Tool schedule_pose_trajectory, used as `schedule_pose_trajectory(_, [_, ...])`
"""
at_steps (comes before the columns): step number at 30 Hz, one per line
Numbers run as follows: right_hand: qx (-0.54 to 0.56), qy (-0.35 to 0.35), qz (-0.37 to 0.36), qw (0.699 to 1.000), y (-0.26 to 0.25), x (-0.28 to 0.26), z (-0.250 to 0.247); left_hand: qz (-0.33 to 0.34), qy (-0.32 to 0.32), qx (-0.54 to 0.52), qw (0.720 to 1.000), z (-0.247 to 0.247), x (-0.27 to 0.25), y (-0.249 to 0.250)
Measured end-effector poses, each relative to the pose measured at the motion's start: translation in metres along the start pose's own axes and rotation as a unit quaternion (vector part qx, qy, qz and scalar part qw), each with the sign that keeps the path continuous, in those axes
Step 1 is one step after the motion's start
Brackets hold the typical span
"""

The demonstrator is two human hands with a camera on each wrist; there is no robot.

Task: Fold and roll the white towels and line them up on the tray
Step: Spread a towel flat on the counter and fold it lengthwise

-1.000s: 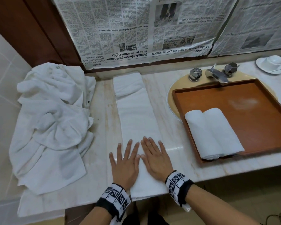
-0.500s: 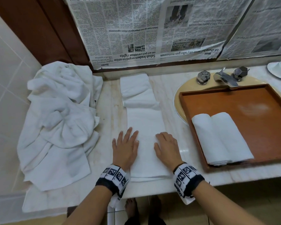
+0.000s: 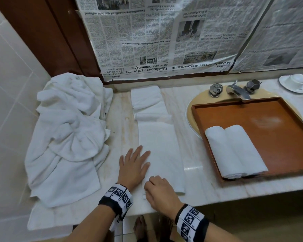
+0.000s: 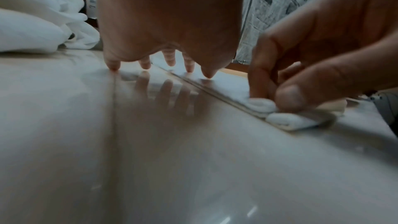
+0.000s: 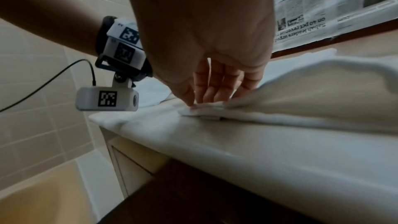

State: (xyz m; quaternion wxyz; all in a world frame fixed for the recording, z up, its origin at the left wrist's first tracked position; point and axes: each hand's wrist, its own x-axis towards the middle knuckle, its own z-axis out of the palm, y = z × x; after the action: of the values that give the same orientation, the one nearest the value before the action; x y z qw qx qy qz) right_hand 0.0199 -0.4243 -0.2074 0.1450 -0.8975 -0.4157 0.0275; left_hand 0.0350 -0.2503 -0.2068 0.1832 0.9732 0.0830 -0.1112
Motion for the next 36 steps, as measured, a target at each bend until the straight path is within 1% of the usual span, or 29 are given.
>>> schedule_pose_trajectory(2, [-0.001,0.021,0.010,1.000,0.008,0.004,-0.003,0.019,0.002,0.025,1.000,0.005,-0.002,-0.004])
schedule_pose_trajectory(5, [0.004,0.013,0.046,0.999,0.020,0.009,-0.009,0.017,0.013,0.043,0.999,0.010,-0.007,-0.008])
schedule_pose_trajectory(7, [0.002,0.006,0.052,0.999,0.024,0.009,-0.009,0.009,0.011,0.041,0.999,0.012,-0.009,-0.010])
schedule_pose_trajectory(12, [0.027,-0.001,0.012,1.000,0.020,0.002,-0.002,-0.029,0.008,0.025,0.999,0.012,-0.007,0.001])
schedule_pose_trajectory(15, [0.048,-0.001,-0.001,0.999,0.021,-0.001,-0.002,-0.040,0.005,0.032,0.999,0.014,-0.008,0.007])
schedule_pose_trajectory(18, [0.026,-0.012,-0.016,0.999,0.017,-0.001,0.001,-0.052,0.009,0.014,0.999,0.016,-0.008,0.006])
schedule_pose_trajectory(20, [0.016,-0.017,-0.014,1.000,0.012,-0.001,0.003,-0.053,0.008,0.004,0.999,0.017,-0.008,0.006])
schedule_pose_trajectory(23, [-0.010,-0.007,-0.013,1.000,0.008,0.000,0.004,-0.055,0.005,0.005,0.998,0.016,-0.007,0.006])
schedule_pose_trajectory(25, [-0.002,0.002,0.001,1.000,0.009,0.001,0.002,-0.055,-0.001,0.001,0.998,0.013,-0.007,0.005])
schedule_pose_trajectory(27, [0.022,0.013,0.011,1.000,0.013,-0.001,0.001,-0.053,-0.005,-0.013,0.998,0.011,-0.007,0.005])
schedule_pose_trajectory(28, [0.043,0.006,0.014,0.999,0.015,-0.002,0.001,-0.053,-0.005,-0.019,0.998,0.010,-0.007,0.006])
schedule_pose_trajectory(32, [0.061,-0.048,-0.017,0.997,0.011,-0.006,-0.002,-0.059,-0.004,-0.010,0.998,0.010,-0.007,0.008])
schedule_pose_trajectory(34, [0.116,-0.078,-0.030,0.990,0.011,-0.003,-0.009,-0.059,-0.009,-0.007,0.998,0.008,-0.008,0.009])
schedule_pose_trajectory(35, [0.158,-0.085,-0.019,0.984,0.015,0.001,-0.015,-0.057,-0.010,-0.014,0.998,0.006,-0.008,0.009])
schedule_pose_trajectory(36, [0.189,-0.071,0.003,0.979,0.023,0.005,-0.020,-0.056,-0.007,-0.026,0.998,0.002,-0.007,0.008])
